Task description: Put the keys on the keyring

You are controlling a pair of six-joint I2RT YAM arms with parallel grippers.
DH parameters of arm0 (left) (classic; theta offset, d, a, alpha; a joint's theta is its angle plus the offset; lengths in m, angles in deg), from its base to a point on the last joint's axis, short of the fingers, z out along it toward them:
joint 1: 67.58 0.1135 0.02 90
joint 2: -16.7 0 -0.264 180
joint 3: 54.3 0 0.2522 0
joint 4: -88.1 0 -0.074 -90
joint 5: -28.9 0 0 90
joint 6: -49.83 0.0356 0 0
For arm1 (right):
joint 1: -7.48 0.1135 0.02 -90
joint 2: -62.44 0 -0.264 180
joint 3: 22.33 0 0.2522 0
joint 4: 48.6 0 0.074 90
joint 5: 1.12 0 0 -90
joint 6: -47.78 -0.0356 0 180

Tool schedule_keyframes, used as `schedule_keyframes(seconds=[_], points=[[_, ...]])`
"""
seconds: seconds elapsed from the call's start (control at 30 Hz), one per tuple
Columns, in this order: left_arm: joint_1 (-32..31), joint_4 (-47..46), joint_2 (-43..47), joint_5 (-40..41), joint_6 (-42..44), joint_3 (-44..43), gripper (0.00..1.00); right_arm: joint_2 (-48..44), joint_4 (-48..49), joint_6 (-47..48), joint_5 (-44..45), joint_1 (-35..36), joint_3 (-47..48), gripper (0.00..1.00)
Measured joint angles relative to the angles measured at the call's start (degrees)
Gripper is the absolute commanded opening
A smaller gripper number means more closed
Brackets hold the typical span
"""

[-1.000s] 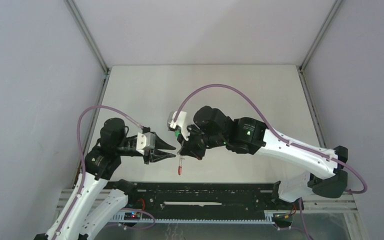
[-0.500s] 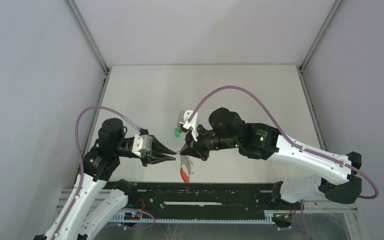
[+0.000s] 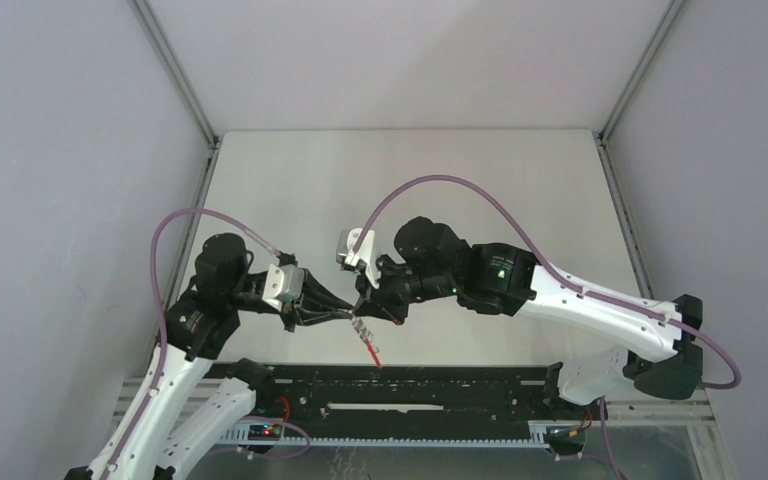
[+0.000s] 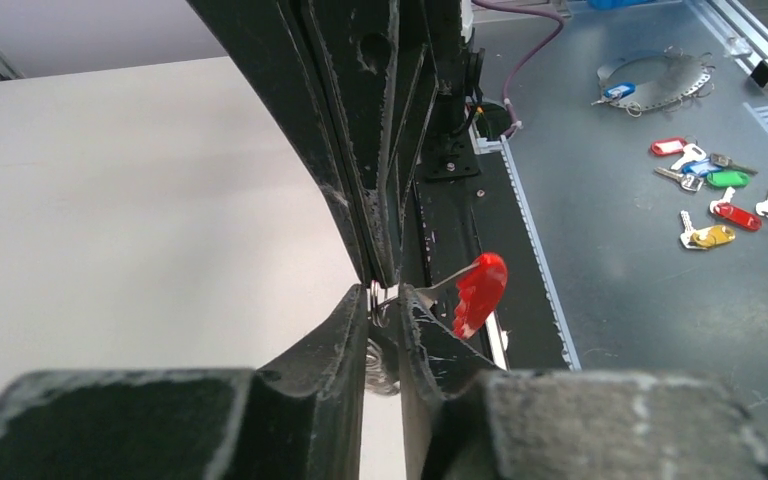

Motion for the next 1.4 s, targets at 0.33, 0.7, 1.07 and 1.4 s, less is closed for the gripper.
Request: schedule_keyframes(seconds=[0.33,0.7,1.07,1.4], points=[[-0.3,3.4,-0.4,-0.5,3.8,-0.9,0.09,1.0,-2.8,1.1,0.2,1.0,1.7,0.0],[-1.6,8.2,-0.5,1.4,7.9,-1.5,0.21,1.9,-3.8,2.0,0.6,1.4,3.4,0.0],[-1.6,9.3,-0.5,2.5,9.1,-1.5,0.08,3.2,-5.7,2.4,0.6,1.9,5.2,0.0],[-2.3,9.6,-0.9,2.7,11.9,-1.5,0.0,3.3,-3.1,1.2,1.6,1.0,5.5,0.5]])
